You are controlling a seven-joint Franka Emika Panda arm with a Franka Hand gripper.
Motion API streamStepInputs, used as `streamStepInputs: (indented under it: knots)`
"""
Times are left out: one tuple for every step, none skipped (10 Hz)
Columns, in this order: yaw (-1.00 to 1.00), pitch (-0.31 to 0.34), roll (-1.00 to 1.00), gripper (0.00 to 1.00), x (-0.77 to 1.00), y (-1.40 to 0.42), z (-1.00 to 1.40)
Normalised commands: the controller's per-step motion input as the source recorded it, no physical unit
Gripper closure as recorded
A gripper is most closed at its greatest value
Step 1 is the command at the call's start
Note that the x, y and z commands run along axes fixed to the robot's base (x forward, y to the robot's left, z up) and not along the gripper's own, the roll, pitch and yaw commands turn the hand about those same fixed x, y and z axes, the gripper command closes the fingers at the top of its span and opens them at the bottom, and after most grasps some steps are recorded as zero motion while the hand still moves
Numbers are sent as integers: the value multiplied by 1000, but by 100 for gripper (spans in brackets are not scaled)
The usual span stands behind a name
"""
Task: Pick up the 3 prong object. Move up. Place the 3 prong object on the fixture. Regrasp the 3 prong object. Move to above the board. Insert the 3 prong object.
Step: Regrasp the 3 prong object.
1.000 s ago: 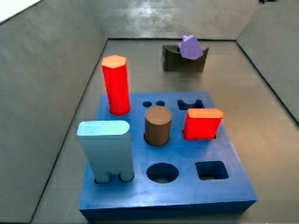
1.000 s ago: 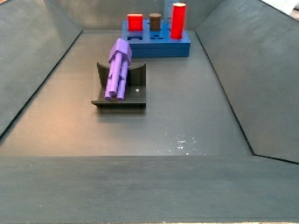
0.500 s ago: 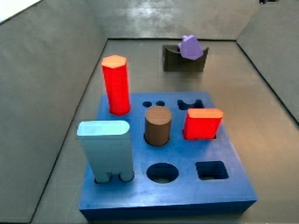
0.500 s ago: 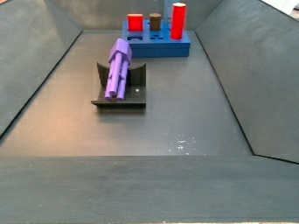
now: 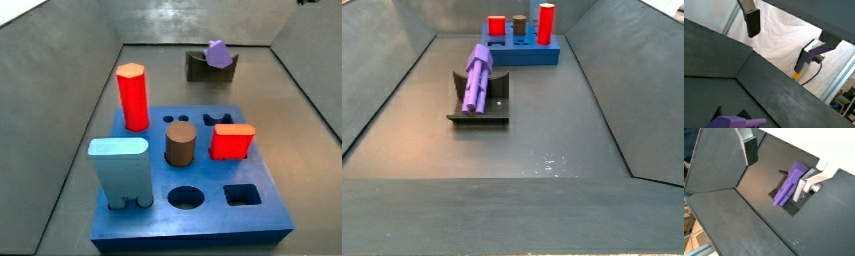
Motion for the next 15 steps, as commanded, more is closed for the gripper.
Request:
streamStepInputs:
  knots:
    - [114,65,144,0,221,-52,-25]
    - [115,65,144,0,220,-51,-25]
    - [115,66,143,0,220,-51,-25]
    - [115,66,143,0,220,-51,-24]
    - [115,66,143,0,219,-50,-24]
    - [115,66,143,0,219,-50,-24]
    - [115,67,142,0,219,-50,-24]
    - [116,67,142,0,219,-50,-24]
    - [116,67,142,0,218,-50,-24]
    - [116,67,142,0,218,-50,-24]
    - [116,67,142,0,218,-50,-24]
    - [61,32,183,0,75,40,-1000]
    - [77,23,182,0,77,40,-1000]
    - [83,23,161,0,76,34,-1000]
    - [81,16,122,0,77,26,-1000]
